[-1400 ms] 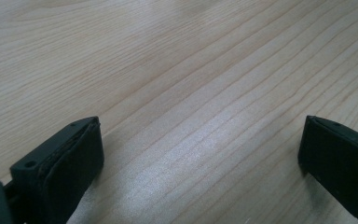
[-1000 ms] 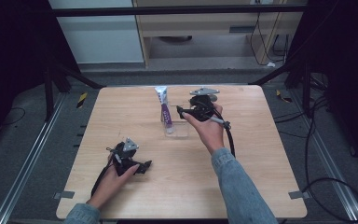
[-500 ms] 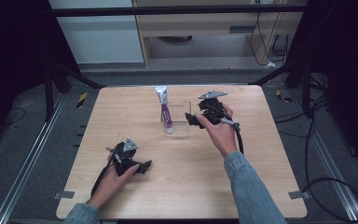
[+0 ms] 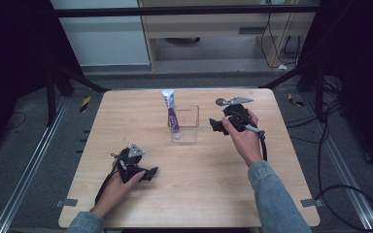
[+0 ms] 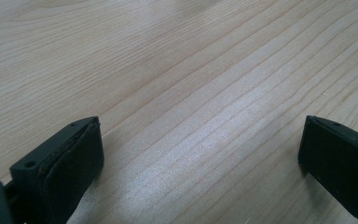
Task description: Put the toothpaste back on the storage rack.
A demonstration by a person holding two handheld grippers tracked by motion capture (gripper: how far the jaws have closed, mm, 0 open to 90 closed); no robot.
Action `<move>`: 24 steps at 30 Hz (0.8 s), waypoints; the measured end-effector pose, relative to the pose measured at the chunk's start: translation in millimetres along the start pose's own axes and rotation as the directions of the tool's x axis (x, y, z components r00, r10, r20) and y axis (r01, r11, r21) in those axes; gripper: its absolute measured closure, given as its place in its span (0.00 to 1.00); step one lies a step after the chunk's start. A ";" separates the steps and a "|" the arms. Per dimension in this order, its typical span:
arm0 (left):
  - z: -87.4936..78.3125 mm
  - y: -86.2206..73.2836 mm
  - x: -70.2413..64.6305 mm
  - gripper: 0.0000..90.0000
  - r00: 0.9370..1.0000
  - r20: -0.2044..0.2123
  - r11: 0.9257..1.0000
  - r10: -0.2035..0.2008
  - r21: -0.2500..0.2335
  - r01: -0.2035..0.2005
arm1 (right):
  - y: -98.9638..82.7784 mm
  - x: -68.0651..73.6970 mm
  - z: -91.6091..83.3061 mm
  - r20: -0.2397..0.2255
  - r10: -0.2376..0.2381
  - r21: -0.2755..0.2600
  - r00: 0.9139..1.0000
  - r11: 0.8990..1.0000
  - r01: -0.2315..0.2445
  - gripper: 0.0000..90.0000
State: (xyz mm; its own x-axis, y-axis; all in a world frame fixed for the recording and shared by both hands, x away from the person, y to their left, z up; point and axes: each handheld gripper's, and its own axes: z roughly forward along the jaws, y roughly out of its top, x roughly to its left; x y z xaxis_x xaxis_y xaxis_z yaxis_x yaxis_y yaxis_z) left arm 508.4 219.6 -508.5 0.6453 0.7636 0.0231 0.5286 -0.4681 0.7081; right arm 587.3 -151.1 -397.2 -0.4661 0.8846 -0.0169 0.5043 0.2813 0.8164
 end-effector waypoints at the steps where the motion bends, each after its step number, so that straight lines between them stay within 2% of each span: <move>1: 0.0 0.0 0.1 0.00 1.000 0.000 1.000 0.001 0.000 -0.001 | -1.5 -2.8 -0.1 0.004 0.002 0.001 1.000 1.000 -0.002 0.13; 4: 0.1 0.1 0.0 0.00 1.000 0.000 1.000 0.000 0.000 0.000 | -6.9 -14.0 0.2 0.033 0.005 0.008 0.999 1.000 -0.006 0.13; 9: 0.1 0.1 0.0 0.00 1.000 0.000 1.000 0.000 0.000 0.000 | -15.3 -28.8 -3.9 0.058 0.044 0.007 0.997 0.999 -0.044 0.13; 21: 0.2 0.1 -0.1 0.00 1.000 0.000 1.000 0.000 -0.001 0.000 | -39.7 -47.8 -11.2 0.087 0.060 0.037 0.994 0.997 -0.063 0.12; 24: 0.2 0.1 -0.1 0.00 1.000 0.000 1.000 0.000 -0.001 0.000 | -44.1 -49.8 -14.5 0.086 0.066 0.030 0.994 0.997 -0.068 0.12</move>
State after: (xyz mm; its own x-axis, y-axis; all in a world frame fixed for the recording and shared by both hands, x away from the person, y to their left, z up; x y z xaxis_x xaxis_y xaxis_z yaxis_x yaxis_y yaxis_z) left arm 508.5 219.4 -508.6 0.6453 0.7636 0.0228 0.5282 -0.4676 0.7088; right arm 577.7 -213.0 -424.0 -0.3674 0.9300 -0.0131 0.5563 0.2311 0.7982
